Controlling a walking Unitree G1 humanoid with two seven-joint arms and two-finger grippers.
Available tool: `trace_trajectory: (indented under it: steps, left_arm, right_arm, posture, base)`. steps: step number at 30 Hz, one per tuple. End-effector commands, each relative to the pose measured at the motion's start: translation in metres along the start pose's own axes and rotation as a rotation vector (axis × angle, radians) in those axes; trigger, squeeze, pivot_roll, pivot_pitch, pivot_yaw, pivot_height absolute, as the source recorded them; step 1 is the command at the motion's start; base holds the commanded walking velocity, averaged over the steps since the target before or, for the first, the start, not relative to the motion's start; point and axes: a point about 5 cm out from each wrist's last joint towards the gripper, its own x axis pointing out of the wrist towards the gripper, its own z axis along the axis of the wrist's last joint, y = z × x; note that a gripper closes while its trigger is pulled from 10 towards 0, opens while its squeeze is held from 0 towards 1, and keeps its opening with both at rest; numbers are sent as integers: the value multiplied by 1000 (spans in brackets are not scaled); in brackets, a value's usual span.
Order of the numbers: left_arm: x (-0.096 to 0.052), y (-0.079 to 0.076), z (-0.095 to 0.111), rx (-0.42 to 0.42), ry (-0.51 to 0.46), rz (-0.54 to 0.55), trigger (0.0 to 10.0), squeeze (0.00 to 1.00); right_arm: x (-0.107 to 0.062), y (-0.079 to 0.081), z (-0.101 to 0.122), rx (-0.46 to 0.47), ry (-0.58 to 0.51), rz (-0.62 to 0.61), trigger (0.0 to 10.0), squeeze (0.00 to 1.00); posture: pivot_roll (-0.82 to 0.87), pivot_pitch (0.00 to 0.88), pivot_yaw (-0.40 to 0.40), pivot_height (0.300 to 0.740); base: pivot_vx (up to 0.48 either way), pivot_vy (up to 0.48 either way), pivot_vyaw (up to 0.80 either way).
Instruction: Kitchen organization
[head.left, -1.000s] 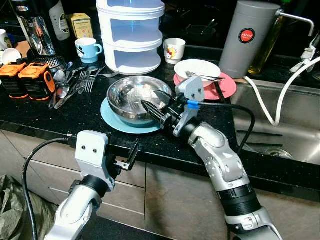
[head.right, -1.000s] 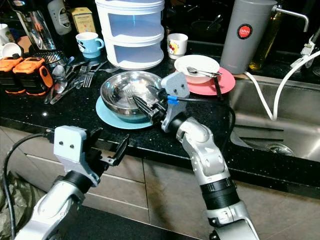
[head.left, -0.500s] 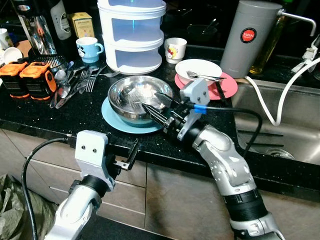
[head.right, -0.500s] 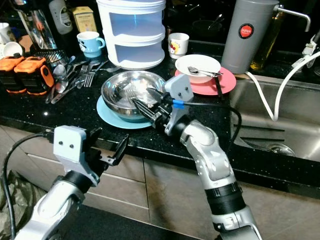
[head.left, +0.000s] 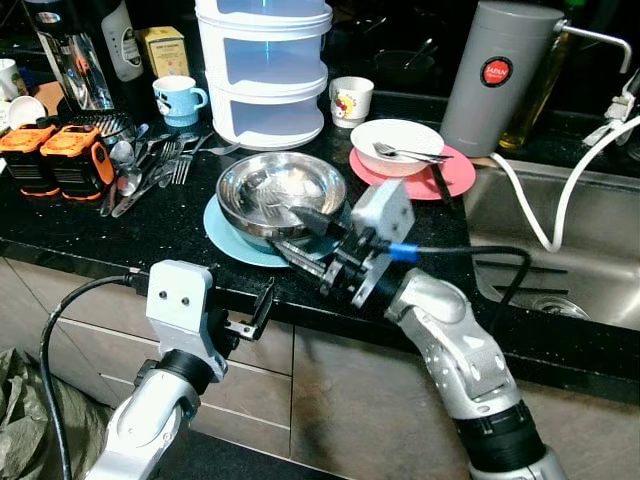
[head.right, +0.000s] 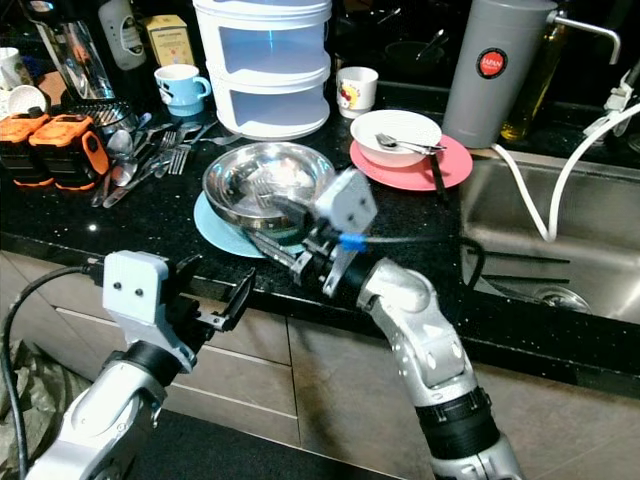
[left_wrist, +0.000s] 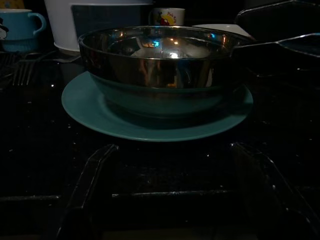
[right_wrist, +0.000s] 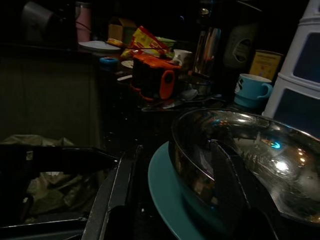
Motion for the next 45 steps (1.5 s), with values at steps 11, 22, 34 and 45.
trace_trajectory:
  steps: [11, 22, 34, 45]
  left_arm:
    - [3, -3, 4, 1, -13, -12, 10000, 0]
    - [2, -3, 4, -3, -11, -9, 10000, 0]
    - [2, -4, 3, -6, -11, -14, 10000, 0]
    - [3, -5, 2, -11, -12, -15, 10000, 0]
  right_arm:
    - [9, -13, 15, 92, -129, -136, 10000, 0]
    - [5, -17, 0, 78, -34, -168, 10000, 0]
    - [-2, -21, -17, 52, 101, -202, 10000, 0]
    - [-2, -18, -21, 60, 117, -178, 0, 0]
  posture:
    - [191, 0, 4, 740]
    - [193, 0, 0, 740]
    - [190, 0, -5, 740]
    - [186, 0, -8, 740]
  base:
    - [0, 0, 0]
    - [0, 0, 0]
    - [0, 0, 0]
    - [0, 0, 0]
